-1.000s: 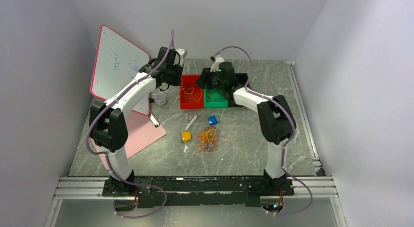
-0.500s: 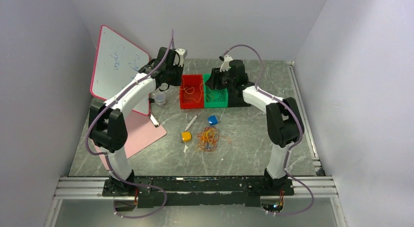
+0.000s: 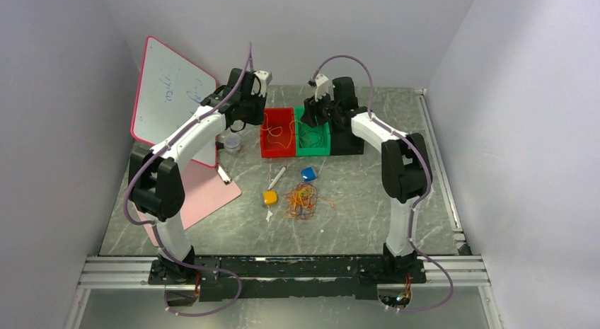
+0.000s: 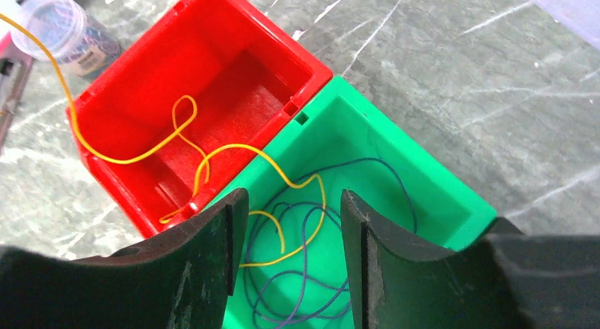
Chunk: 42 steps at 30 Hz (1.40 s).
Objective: Untangle the cables
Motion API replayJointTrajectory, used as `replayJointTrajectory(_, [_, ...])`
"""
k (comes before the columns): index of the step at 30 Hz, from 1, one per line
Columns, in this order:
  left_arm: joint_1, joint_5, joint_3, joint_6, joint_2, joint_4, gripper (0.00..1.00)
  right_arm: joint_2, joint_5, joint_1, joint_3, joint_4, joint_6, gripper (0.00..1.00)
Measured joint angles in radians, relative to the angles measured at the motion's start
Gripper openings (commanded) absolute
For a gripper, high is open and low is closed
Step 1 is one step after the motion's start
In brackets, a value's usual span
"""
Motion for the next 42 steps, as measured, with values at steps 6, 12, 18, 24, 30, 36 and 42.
replayJointTrajectory(6, [0.000, 0.006, 0.000, 0.001, 0.000, -0.001, 0.07, 0.097, -0.080, -0.016, 0.085, -0.076, -0.150, 0.54])
replayJointTrajectory(12, [0.000, 0.007, 0.000, 0.003, 0.000, -0.006, 0.07, 0.183, -0.145, -0.024, 0.186, -0.178, -0.256, 0.54])
replayJointTrajectory(18, [0.000, 0.007, 0.002, 0.006, 0.000, -0.012, 0.07, 0.220, -0.204, -0.024, 0.229, -0.237, -0.305, 0.53])
replayJointTrajectory(24, [0.000, 0.007, 0.001, 0.010, 0.000, -0.013, 0.07, 0.244, -0.234, -0.024, 0.241, -0.239, -0.314, 0.45])
replayJointTrajectory(30, [0.000, 0.007, 0.001, 0.010, 0.000, -0.014, 0.07, 0.264, -0.254, -0.024, 0.257, -0.239, -0.310, 0.34])
replayJointTrajectory(36, [0.000, 0.007, 0.002, 0.010, 0.000, -0.014, 0.07, 0.264, -0.272, -0.024, 0.257, -0.218, -0.303, 0.14])
replayJointTrajectory(42, [0.000, 0.007, 0.002, 0.010, 0.000, -0.014, 0.07, 0.256, -0.276, -0.024, 0.231, -0.177, -0.296, 0.00])
